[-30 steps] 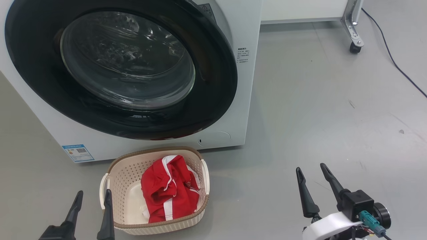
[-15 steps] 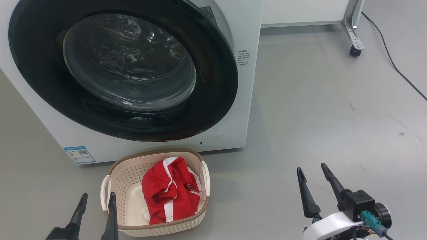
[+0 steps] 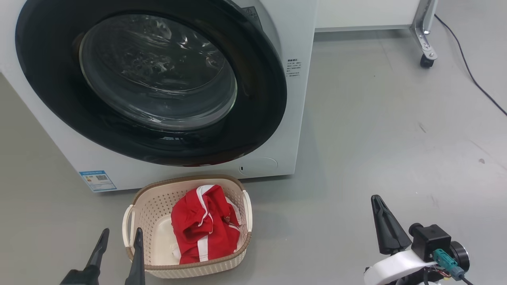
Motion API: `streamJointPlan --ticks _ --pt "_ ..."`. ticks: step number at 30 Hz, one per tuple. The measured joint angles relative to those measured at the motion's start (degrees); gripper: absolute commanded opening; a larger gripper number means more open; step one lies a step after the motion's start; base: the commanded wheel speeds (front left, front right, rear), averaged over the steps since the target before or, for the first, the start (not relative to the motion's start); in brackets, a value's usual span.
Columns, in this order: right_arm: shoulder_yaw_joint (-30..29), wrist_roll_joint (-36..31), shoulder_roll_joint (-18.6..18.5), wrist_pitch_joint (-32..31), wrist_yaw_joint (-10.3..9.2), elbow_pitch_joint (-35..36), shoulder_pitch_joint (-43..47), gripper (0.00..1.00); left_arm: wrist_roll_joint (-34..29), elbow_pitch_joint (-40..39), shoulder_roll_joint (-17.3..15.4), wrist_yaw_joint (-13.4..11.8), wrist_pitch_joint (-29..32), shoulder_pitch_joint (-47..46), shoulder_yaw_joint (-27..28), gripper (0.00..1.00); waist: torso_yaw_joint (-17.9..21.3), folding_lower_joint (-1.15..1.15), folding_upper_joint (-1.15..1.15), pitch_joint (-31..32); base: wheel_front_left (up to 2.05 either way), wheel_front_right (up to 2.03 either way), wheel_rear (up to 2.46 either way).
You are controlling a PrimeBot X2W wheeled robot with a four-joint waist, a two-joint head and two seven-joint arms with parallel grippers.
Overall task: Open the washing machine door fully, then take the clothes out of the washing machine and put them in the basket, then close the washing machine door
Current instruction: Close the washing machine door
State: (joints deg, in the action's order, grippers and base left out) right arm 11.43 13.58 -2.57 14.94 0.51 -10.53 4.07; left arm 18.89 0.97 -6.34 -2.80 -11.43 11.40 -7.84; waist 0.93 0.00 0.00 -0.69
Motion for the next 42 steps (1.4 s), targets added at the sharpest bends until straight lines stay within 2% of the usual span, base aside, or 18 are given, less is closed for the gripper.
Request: streamJointPlan --ticks 7,15,21,26,32,42 --pt "-0.5 0.0 -0.1 0.0 0.92 -0.8 -1.6 0.0 -0.3 -0.7 0.0 0.0 -0.3 -0.4 -0.3 1.0 -1.8 0.0 0.0 -0.9 0.0 0.0 0.0" --pt "-0.6 -0.4 -1.8 0.0 2.43 -2.9 -7.1 0.0 -0.8 -2.1 0.0 0.0 -0.6 -1.8 -0.8 1.0 -4.6 0.0 0.0 -2.9 0.0 0.0 0.0" --pt "-0.6 -1.4 -3.8 -0.5 2.99 -4.2 -13.1 0.0 -0.8 -3.3 0.2 0.1 -0.8 -3.8 -1.2 1.0 -6.9 0.0 0.0 -5.4 0.0 0.0 0.0" --pt "-0.1 -1.8 -5.0 -1.6 4.19 -5.0 -19.1 0.0 -0.8 -3.8 0.6 0.2 -1.3 -5.5 -1.3 1.0 -8.8 0.0 0.0 -7.9 0.0 0.0 0.0" --pt "1.8 -2.1 -5.2 -3.5 5.42 -6.4 -26.0 0.0 -0.8 -4.1 1.1 0.7 -1.8 -7.9 -1.6 1.0 -11.1 0.0 0.0 -11.2 0.0 0.0 0.0" --pt "2.6 -1.2 -5.2 -5.4 5.98 -9.8 -37.2 0.0 -0.7 -3.6 1.8 1.4 -2.3 -11.9 -1.8 1.0 -14.4 0.0 0.0 -16.4 0.0 0.0 0.0"
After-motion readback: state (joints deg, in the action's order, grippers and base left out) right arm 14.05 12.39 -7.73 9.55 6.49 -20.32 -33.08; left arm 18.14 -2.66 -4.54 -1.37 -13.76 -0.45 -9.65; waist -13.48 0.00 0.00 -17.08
